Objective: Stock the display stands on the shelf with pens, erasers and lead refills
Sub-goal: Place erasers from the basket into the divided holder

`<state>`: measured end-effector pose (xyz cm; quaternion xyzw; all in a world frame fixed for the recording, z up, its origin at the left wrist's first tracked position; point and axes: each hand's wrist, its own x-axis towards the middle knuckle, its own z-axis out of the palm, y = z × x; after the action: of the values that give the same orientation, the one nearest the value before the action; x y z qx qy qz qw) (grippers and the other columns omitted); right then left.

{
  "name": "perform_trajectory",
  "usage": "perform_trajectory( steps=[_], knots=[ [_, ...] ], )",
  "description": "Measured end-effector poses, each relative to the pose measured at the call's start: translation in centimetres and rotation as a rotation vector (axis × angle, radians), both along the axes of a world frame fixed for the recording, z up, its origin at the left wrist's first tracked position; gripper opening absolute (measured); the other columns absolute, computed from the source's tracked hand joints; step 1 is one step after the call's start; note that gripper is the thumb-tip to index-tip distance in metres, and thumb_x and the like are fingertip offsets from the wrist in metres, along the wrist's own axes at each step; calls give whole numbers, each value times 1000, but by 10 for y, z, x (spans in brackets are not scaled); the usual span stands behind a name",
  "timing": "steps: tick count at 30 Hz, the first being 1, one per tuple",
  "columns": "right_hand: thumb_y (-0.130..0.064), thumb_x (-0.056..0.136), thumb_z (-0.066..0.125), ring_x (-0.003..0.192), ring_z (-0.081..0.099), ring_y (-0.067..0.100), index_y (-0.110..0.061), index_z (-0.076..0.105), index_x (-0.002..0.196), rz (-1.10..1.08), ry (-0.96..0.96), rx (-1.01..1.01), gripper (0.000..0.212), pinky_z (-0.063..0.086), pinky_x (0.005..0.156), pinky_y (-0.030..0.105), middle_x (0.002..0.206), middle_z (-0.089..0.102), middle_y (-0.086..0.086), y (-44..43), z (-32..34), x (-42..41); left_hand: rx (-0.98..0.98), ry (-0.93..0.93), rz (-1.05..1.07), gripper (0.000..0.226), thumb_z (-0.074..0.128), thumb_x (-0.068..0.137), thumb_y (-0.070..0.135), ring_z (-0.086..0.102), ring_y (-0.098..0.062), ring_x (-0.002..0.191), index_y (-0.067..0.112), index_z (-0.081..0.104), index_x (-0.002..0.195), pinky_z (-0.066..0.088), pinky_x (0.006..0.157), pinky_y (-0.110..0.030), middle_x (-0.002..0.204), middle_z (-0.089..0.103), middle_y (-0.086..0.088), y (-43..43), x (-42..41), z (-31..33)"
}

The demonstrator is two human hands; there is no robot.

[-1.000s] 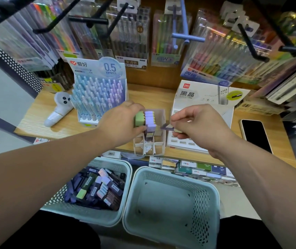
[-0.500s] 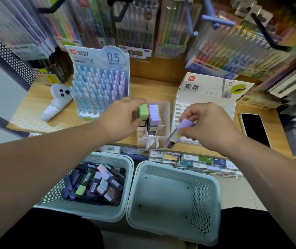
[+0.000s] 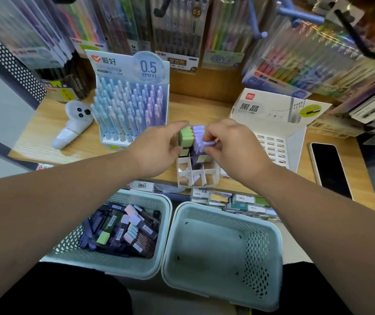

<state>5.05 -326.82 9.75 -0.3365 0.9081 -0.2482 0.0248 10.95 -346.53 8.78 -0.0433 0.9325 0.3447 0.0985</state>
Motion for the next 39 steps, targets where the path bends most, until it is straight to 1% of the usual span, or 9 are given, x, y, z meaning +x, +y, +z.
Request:
perform_trajectory(
  steps=[5, 9, 11, 15, 19, 23, 30, 34, 39],
  knots=[
    [-7, 78, 79, 73, 62, 24, -14, 66, 90, -63, -38, -68, 19, 54, 74, 42, 91, 65, 6, -4, -8, -2, -21, -47, 10, 76, 62, 96, 22, 65, -16, 71, 44, 21, 155, 54, 79, -34, 115, 69, -10, 1, -1, -1],
    [-3, 73, 83, 70, 62, 24, -12, 70, 86, -53, -27, -89, 21, 55, 72, 42, 91, 61, 5, -4, -13, -7, 19, -102, 8, 88, 63, 94, 20, 61, -18, 70, 40, 8, 158, 46, 65, -26, 89, 67, -4, 8, -2, -7],
    [-3, 74, 80, 71, 58, 20, -13, 69, 95, -69, -33, -83, 26, 54, 73, 38, 89, 61, 2, -2, -15, -9, 60, -104, -5, 89, 62, 94, 14, 60, -18, 76, 35, 5, 160, 39, 61, -20, 97, 63, -7, 10, -4, -9],
    [-8, 80, 79, 72, 56, 16, -18, 66, 107, -111, -58, -50, 32, 50, 72, 32, 83, 59, -4, 1, -21, -12, 126, -121, -21, 90, 58, 94, 10, 49, -18, 134, 36, 2, 160, 44, 100, -26, 158, 38, 0, 10, -13, -13],
    [-13, 82, 79, 73, 61, 18, -19, 65, 104, -155, -75, -67, 27, 54, 73, 37, 81, 64, -4, -1, -26, -12, 202, -161, -74, 97, 57, 94, 7, 17, -11, 152, 41, -7, 157, 27, 122, -38, 168, -1, 13, 6, -20, -19],
    [-14, 84, 78, 73, 61, 19, -20, 63, 103, -161, -79, -62, 26, 54, 72, 37, 81, 64, -4, -4, -25, -10, 249, -179, -68, 97, 56, 94, 5, 19, -10, 151, 44, -7, 157, 31, 120, -37, 168, 1, 12, 7, -18, -17],
    [-20, 88, 73, 74, 62, 18, -23, 55, 110, -185, -90, 4, 29, 55, 72, 39, 78, 63, -8, 5, -23, 4, 119, -68, -24, 78, 59, 95, 16, 44, -11, 139, 50, 20, 154, 47, 90, -25, 153, 45, 2, -4, 5, 3],
    [-39, 91, 71, 76, 64, 15, -27, 46, 126, -208, -110, 43, 45, 51, 66, 33, 79, 66, -10, 8, -16, 19, 37, -63, 12, 43, 56, 97, 21, 64, -13, 104, 37, 53, 137, 52, 81, -27, 123, 65, 3, -24, 19, 14],
    [-44, 90, 69, 65, 62, 19, -26, 44, 122, -181, -30, 53, 44, 53, 61, 38, 69, 62, -7, 7, -8, 47, -133, -51, -17, 6, 60, 96, 28, 52, -2, 63, 26, 66, 96, 35, 53, -19, 79, 62, 7, -56, 48, 23]
  ],
)
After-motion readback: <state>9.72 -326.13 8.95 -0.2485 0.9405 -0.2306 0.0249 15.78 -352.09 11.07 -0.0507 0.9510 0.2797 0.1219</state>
